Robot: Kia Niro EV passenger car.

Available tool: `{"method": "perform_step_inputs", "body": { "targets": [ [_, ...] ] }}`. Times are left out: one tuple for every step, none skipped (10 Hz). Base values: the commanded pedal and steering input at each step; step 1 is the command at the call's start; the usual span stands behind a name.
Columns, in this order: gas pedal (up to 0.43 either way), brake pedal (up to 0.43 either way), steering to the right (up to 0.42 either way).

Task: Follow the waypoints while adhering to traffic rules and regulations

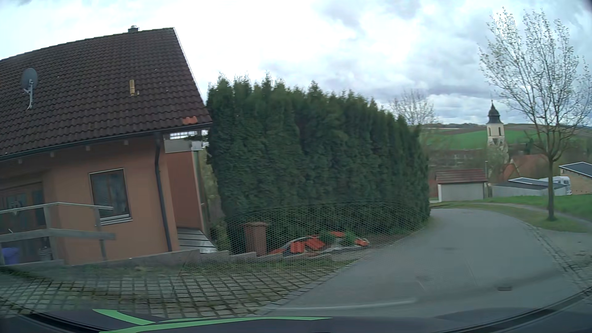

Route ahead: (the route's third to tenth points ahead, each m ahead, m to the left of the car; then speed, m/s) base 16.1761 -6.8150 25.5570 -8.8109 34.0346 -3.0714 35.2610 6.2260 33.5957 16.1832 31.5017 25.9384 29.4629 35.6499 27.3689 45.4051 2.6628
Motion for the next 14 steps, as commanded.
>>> {"method": "perform_step_inputs", "body": {
  "targets": [
    [0.000, 0.006, -0.967],
    [0.000, 0.000, -0.966],
    [0.000, 0.000, -0.968],
    [0.000, 0.000, -0.969],
    [0.000, 0.000, -0.969],
    [0.000, 0.000, -0.969],
    [0.000, 0.000, -0.969],
    [0.000, 0.000, -0.970],
    [0.000, 0.000, -0.970],
    [0.000, 0.000, -0.970],
    [0.000, 0.043, -0.970],
    [0.000, 0.079, -0.970],
    [0.000, 0.091, -0.970],
    [0.000, 0.128, -0.970]
  ]
}}
